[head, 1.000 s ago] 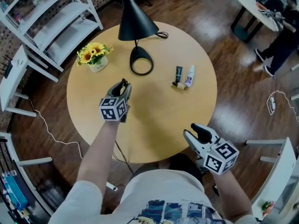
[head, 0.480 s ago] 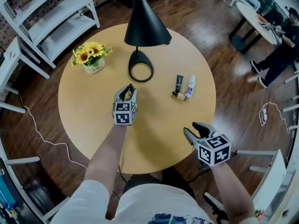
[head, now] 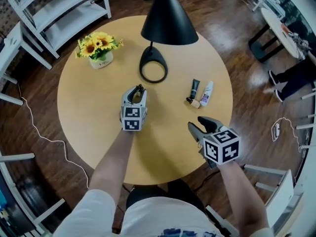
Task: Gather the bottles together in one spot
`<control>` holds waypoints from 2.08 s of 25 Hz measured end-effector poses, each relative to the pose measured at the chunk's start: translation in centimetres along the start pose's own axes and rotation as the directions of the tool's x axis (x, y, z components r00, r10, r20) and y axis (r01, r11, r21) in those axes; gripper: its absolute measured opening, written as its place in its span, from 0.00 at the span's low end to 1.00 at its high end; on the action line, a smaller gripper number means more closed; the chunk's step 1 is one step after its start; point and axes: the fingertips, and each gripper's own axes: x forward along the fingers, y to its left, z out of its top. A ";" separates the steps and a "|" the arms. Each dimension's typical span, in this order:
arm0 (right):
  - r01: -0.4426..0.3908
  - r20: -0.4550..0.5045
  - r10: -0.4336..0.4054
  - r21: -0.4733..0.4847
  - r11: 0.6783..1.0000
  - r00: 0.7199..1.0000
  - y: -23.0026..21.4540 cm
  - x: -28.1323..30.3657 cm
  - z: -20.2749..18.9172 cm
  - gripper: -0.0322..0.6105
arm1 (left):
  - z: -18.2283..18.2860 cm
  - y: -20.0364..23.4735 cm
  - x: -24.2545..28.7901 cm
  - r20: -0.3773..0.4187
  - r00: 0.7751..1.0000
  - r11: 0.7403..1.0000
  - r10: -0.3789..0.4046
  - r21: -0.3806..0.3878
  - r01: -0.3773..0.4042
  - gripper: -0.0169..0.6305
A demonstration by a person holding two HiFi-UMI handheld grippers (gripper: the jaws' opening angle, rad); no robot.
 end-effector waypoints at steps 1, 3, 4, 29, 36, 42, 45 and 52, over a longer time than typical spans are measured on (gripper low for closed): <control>-0.002 -0.004 0.002 0.005 1.000 1.000 -0.1 0.0 -0.4 0.37 | -0.1 0.1 -0.1 0.002 1.000 1.000 0.005 -0.009 -0.005 0.25; -0.003 -0.009 0.003 0.015 1.000 1.000 -0.4 -0.1 -0.8 0.37 | -0.2 0.2 -0.2 -0.004 1.000 1.000 0.016 -0.010 -0.016 0.25; -0.002 -0.011 0.002 0.019 1.000 1.000 -0.5 -0.2 -1.0 0.37 | -0.3 0.2 -0.2 -0.016 1.000 1.000 0.022 -0.006 -0.022 0.25; 0.001 0.030 -0.002 0.028 1.000 1.000 1.3 -3.4 -2.3 0.37 | 0.7 -0.6 -7.4 -0.082 0.996 1.000 0.030 0.000 -0.031 0.34; -0.023 0.085 0.020 0.035 0.999 0.996 4.3 -6.6 -4.5 0.37 | 2.6 -4.1 -15.3 -0.059 0.997 0.999 -0.043 -0.003 0.043 0.34; -0.114 0.173 0.116 -0.022 0.993 0.978 5.9 -11.3 -5.6 0.37 | 4.3 -9.4 -26.7 -0.112 0.994 1.000 0.018 -0.020 -0.021 0.34; -0.151 0.187 0.168 -0.099 0.983 0.968 5.8 -14.7 -7.2 0.37 | 5.2 -13.4 -32.5 -0.119 0.990 0.995 0.074 -0.052 -0.081 0.34; -0.170 0.212 0.226 -0.254 0.952 0.951 3.4 -21.9 -13.0 0.37 | 4.5 -24.1 -41.7 -0.125 0.979 0.976 0.163 -0.123 -0.178 0.34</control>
